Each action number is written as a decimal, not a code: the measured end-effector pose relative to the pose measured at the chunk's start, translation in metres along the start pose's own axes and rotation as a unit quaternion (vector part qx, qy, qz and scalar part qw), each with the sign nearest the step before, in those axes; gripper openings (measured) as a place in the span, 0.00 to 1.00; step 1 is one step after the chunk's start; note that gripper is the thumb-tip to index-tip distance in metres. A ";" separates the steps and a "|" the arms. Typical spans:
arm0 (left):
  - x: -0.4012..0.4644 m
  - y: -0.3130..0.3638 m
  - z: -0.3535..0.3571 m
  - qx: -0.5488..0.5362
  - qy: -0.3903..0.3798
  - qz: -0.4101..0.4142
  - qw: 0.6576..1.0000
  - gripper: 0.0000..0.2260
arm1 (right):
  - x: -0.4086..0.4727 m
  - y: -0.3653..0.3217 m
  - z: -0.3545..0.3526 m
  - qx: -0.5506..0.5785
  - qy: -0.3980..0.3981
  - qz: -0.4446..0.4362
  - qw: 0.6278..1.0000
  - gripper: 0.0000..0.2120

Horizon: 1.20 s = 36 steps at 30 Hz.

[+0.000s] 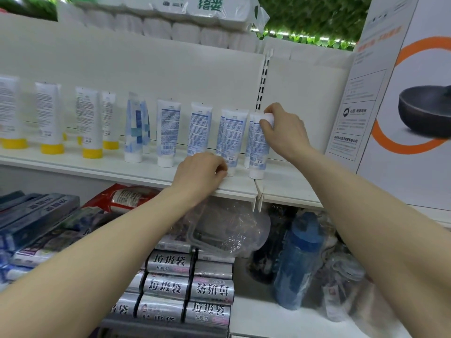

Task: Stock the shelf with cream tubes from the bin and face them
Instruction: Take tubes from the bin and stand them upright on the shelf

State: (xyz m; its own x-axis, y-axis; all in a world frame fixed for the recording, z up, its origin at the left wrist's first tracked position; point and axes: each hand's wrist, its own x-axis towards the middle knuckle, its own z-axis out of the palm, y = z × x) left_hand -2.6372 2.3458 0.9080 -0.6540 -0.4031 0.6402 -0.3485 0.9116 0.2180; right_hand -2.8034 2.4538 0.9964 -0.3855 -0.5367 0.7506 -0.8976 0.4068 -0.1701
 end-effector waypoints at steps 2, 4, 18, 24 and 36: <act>-0.001 0.000 -0.002 0.004 0.000 0.006 1.000 0.09 | -0.002 -0.002 -0.002 -0.026 0.009 -0.014 1.000 0.14; -0.002 -0.001 -0.005 0.005 0.002 0.013 1.000 0.09 | -0.003 -0.003 -0.004 -0.059 0.022 -0.028 0.998 0.15; -0.050 -0.059 -0.070 -0.023 0.048 0.039 0.998 0.12 | -0.062 -0.077 -0.012 -0.201 0.077 -0.048 0.975 0.14; -0.100 -0.114 -0.097 -0.016 0.051 0.007 0.999 0.14 | -0.110 -0.147 0.023 -0.195 0.036 -0.093 0.976 0.14; -0.259 -0.297 -0.143 0.081 -0.009 -0.107 0.991 0.15 | -0.219 -0.328 0.158 -0.095 -0.037 -0.180 0.978 0.12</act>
State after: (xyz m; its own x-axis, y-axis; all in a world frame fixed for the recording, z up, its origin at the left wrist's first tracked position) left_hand -2.2682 2.1909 0.7823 -0.5650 -0.5889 0.5779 -0.5826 0.7807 0.2260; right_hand -2.4587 2.3212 0.7872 -0.0724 -0.7194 0.6908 -0.9245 0.3084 0.2242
